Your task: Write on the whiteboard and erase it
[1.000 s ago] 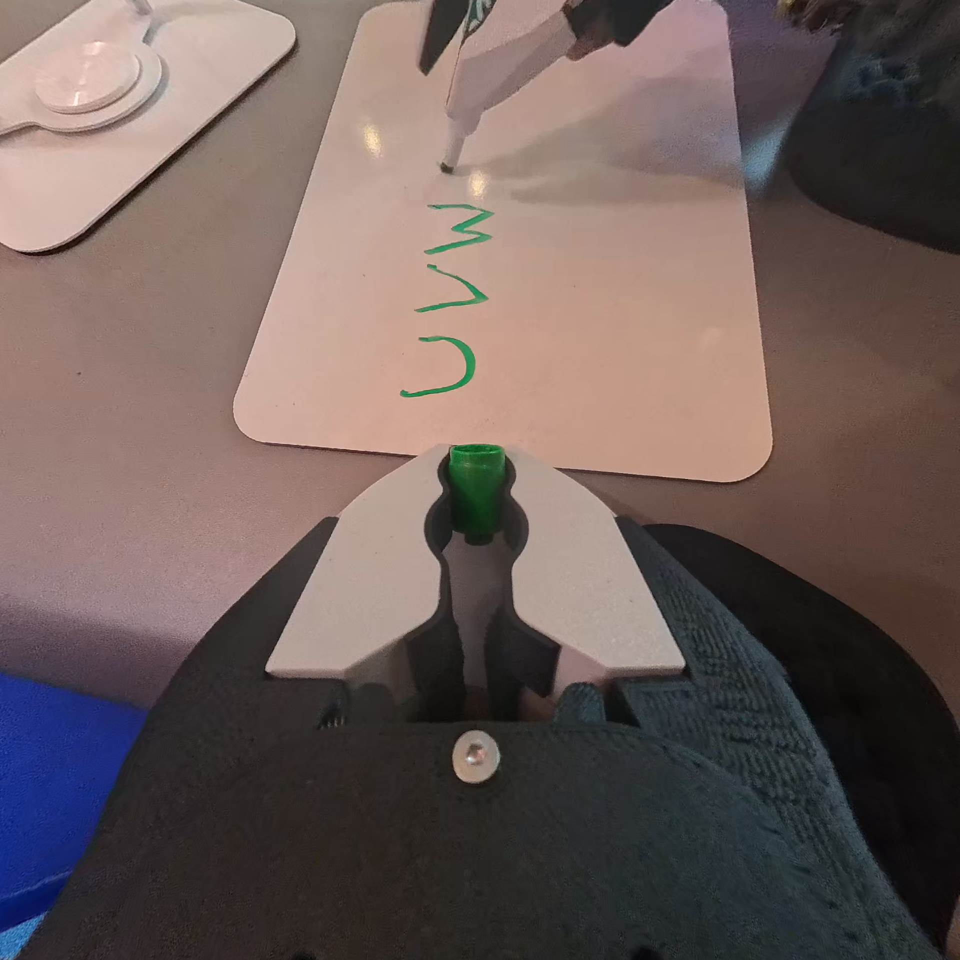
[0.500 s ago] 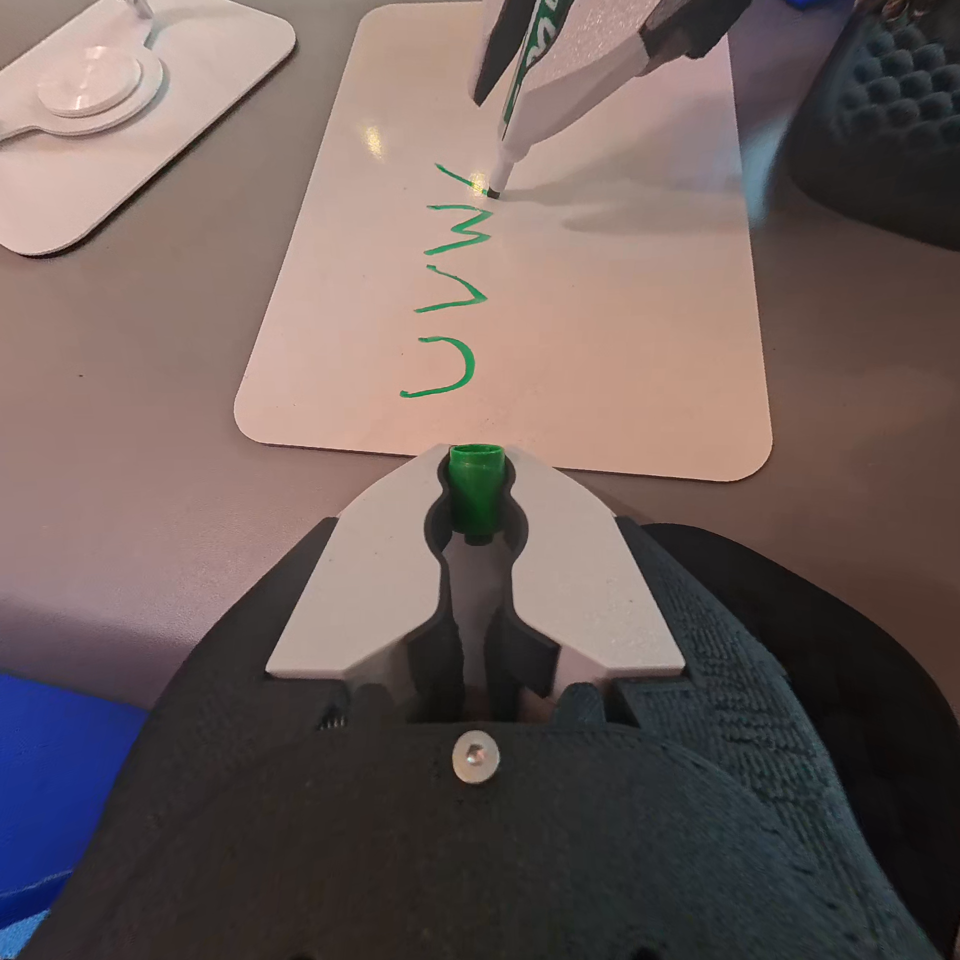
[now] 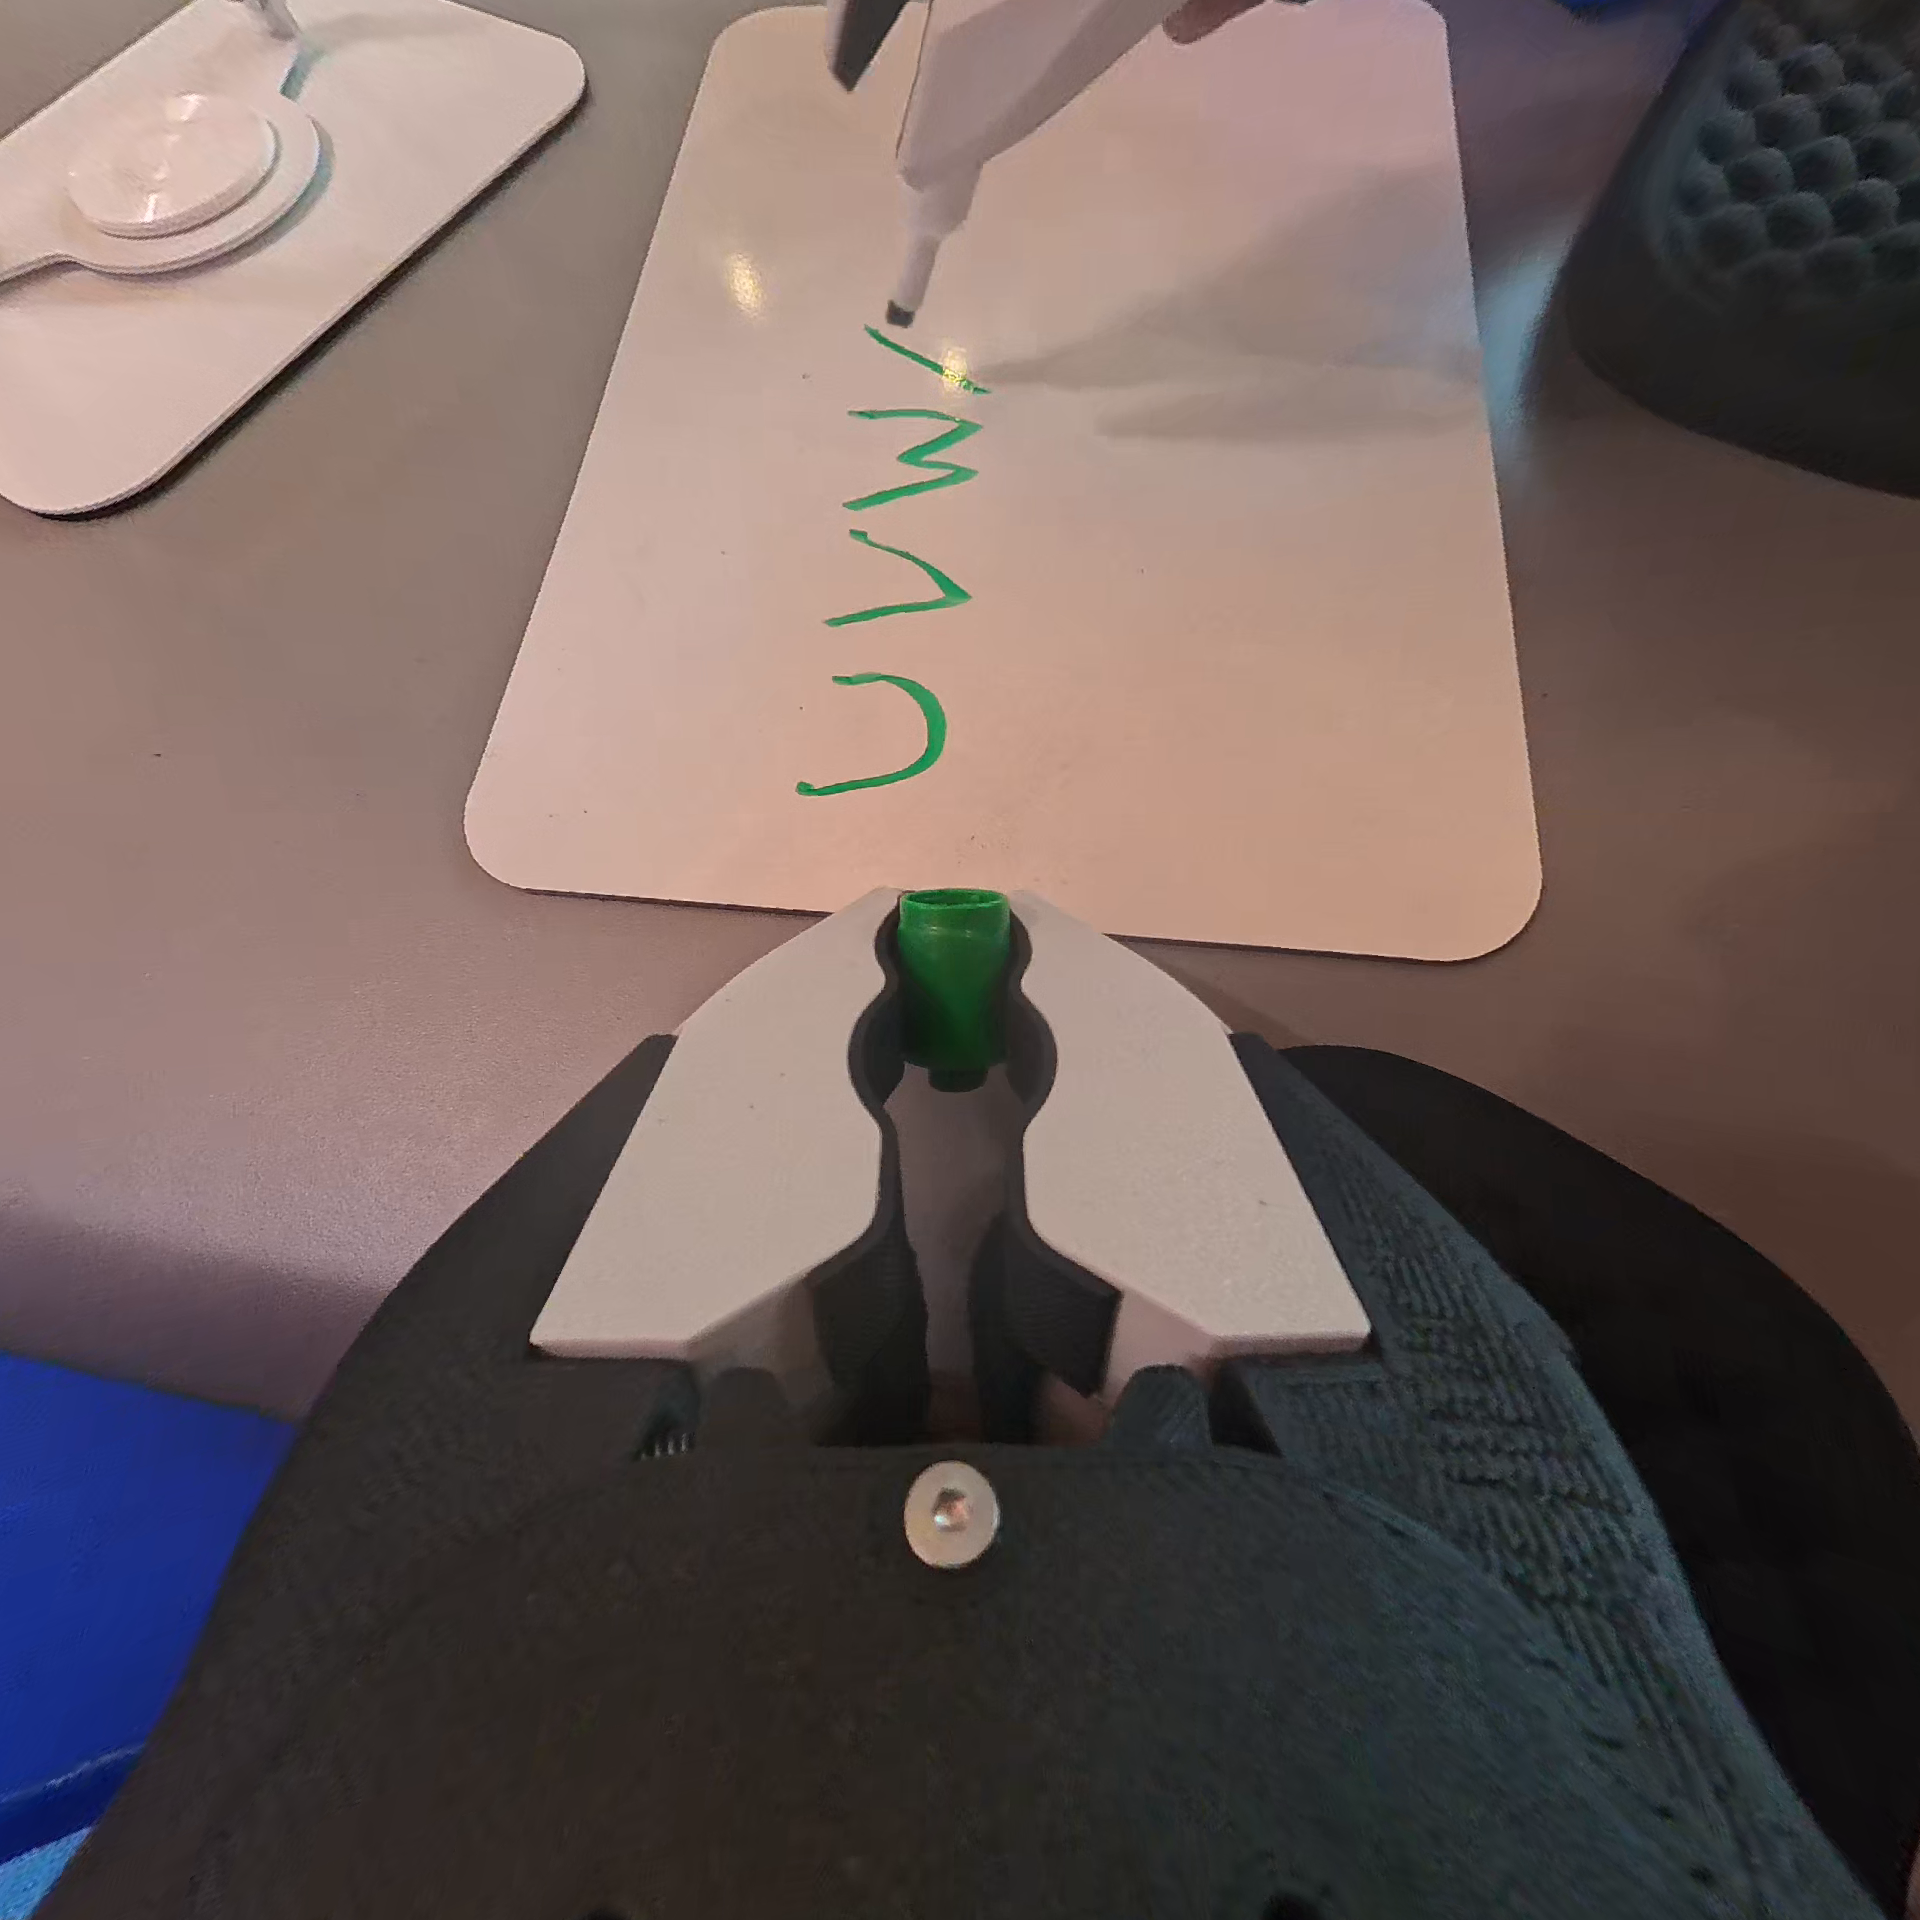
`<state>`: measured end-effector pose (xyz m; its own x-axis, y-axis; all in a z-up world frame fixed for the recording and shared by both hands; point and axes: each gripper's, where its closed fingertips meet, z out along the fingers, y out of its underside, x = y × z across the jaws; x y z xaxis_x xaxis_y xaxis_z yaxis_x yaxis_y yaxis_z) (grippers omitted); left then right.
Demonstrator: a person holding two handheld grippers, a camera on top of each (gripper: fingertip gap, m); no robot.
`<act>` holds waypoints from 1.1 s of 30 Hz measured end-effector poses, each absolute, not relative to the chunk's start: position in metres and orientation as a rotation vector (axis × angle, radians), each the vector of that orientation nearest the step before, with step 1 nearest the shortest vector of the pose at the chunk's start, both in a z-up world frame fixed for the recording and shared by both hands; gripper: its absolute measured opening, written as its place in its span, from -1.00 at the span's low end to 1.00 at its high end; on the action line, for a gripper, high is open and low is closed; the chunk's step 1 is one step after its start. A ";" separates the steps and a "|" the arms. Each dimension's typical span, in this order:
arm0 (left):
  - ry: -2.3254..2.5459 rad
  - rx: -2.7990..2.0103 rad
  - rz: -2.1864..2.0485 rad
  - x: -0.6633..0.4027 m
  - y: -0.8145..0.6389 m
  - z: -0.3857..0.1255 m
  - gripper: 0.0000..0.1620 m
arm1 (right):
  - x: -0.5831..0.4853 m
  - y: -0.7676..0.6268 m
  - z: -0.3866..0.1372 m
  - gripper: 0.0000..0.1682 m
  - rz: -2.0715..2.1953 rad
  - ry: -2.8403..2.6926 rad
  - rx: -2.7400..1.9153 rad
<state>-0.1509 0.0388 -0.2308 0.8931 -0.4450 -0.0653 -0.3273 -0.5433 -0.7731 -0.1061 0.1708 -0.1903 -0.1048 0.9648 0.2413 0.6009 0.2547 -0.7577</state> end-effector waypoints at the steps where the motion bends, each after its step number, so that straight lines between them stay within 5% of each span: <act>1: 0.553 -2.190 -0.174 -0.151 0.039 -0.231 -0.82 | -0.108 0.172 -0.190 -0.77 0.635 -1.799 -1.432; 33: 0.561 -2.190 -0.177 -0.150 0.038 -0.230 -0.82 | -0.115 0.178 -0.198 -0.77 0.701 -1.778 -1.447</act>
